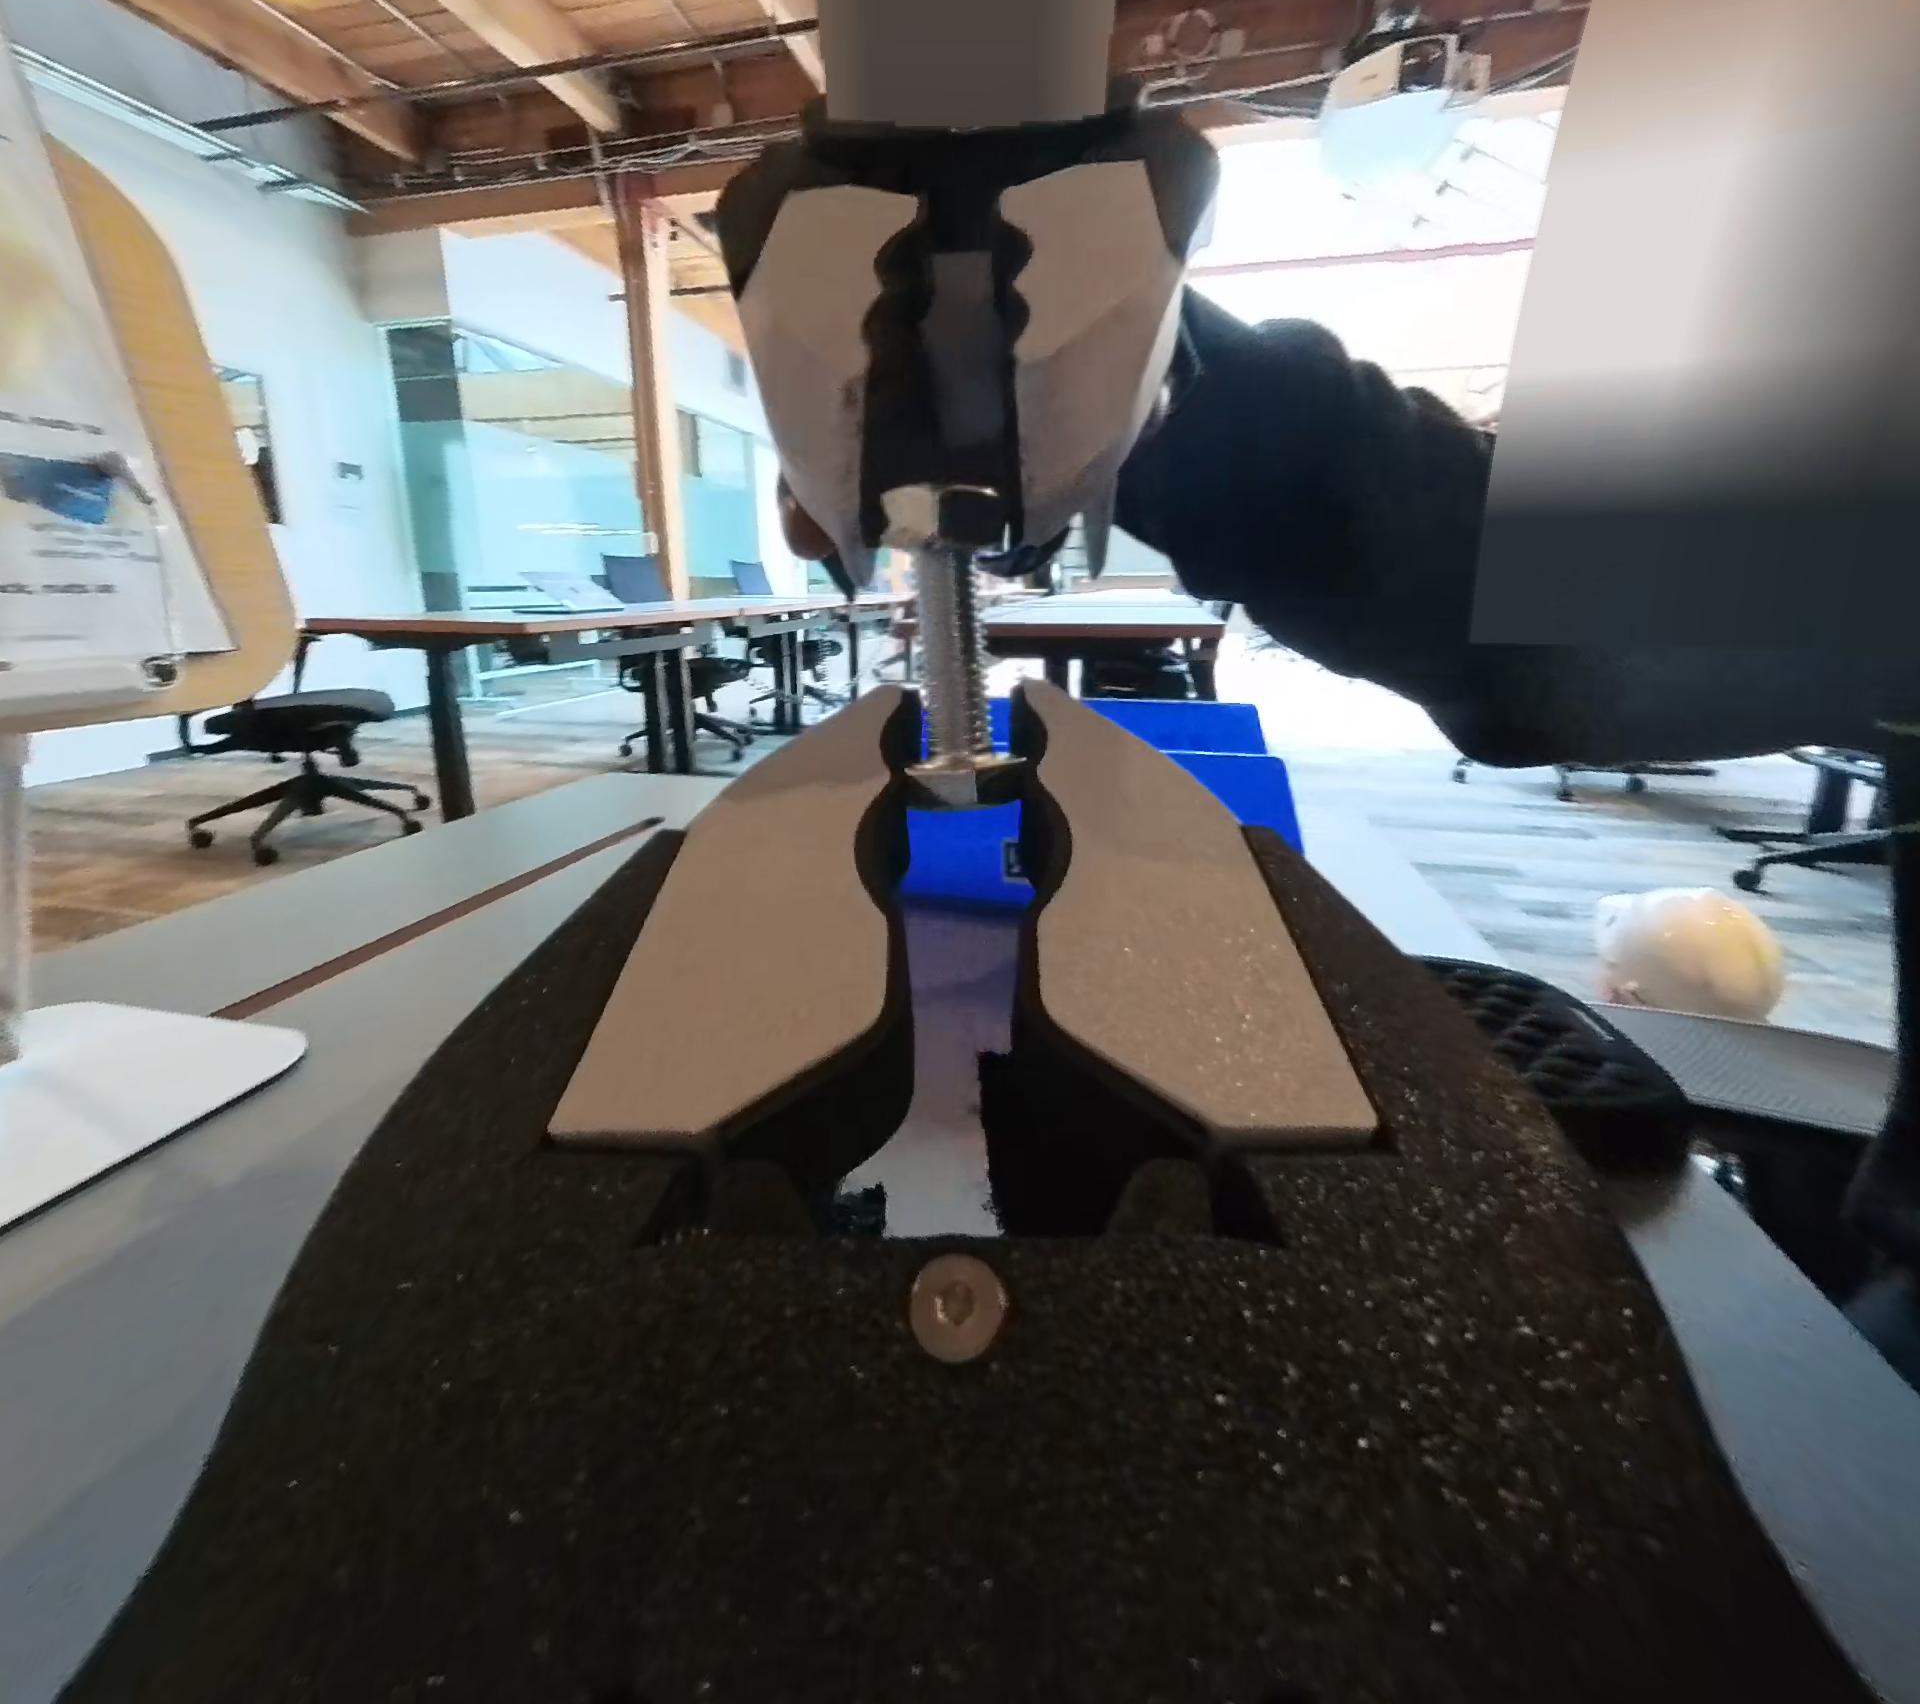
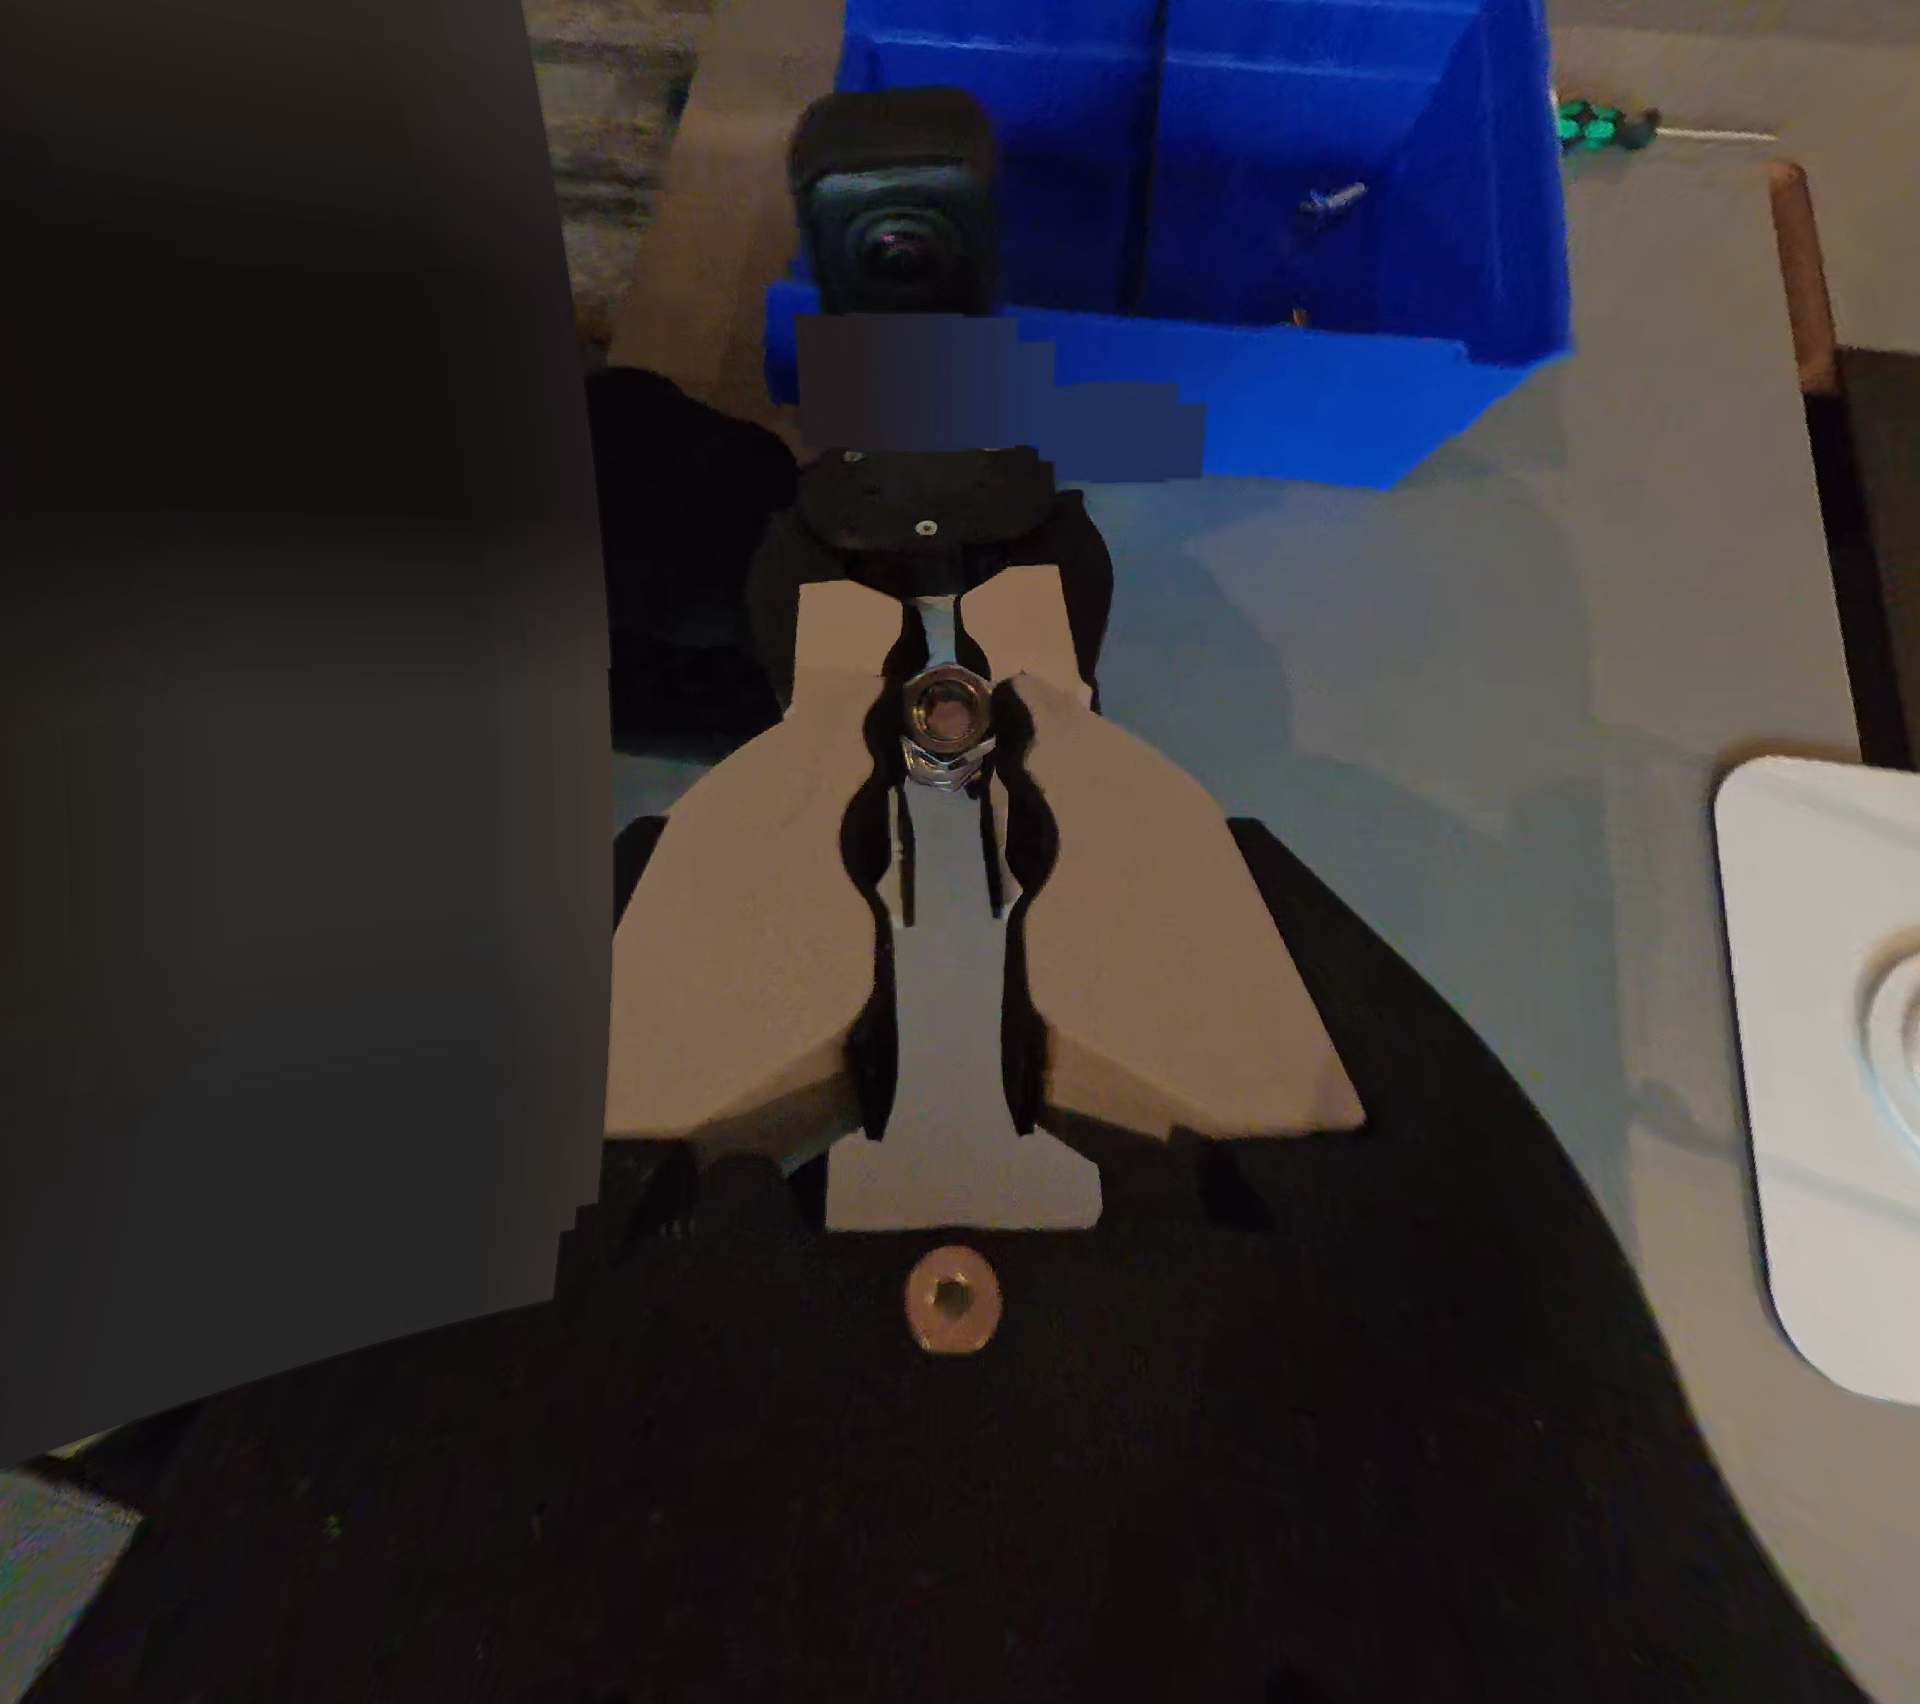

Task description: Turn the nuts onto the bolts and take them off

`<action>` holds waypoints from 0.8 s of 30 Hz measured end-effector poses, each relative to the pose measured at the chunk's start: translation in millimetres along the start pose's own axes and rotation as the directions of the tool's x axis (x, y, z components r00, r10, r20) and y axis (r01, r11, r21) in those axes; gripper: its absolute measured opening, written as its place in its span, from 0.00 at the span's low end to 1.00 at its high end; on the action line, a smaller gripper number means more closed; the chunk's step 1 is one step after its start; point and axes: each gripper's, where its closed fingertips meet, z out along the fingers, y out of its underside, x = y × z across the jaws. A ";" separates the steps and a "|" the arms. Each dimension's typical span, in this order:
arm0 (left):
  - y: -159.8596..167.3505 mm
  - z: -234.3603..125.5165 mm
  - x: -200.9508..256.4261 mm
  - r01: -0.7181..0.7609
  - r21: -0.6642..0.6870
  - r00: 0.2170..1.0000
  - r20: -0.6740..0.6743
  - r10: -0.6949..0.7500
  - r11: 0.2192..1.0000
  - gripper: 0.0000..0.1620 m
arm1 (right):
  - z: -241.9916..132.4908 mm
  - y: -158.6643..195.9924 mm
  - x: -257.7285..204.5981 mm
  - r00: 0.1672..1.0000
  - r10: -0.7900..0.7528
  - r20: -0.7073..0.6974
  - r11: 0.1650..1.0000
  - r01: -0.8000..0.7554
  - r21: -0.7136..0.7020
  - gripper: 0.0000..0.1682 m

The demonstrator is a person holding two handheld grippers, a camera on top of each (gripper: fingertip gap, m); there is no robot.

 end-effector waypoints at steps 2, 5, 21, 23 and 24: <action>0.0 -1.2 -5.0 -0.010 -0.003 0.999 0.037 0.010 1.000 0.10 | 0.8 -0.5 4.0 0.999 0.037 -0.029 0.999 -0.036 0.004 0.10; -1.2 -3.2 -11.0 -0.024 -0.004 0.996 0.083 0.025 1.000 0.10 | 2.1 -2.2 9.0 0.992 0.111 -0.059 0.993 -0.108 0.040 0.10; -9.6 -14.9 -27.5 0.009 0.044 0.989 0.150 -0.016 0.999 0.10 | 0.8 -5.9 10.4 0.958 0.249 -0.142 0.963 -0.228 0.146 0.22; -10.0 -12.1 -19.3 0.030 0.056 0.996 0.084 -0.034 0.998 0.10 | -3.7 -12.8 8.0 0.963 0.209 -0.168 0.958 -0.168 0.232 0.29; -8.8 -10.5 -15.0 0.041 0.054 0.998 0.051 -0.043 0.998 0.10 | -4.0 -13.2 4.5 0.969 0.169 -0.178 0.954 -0.116 0.275 0.32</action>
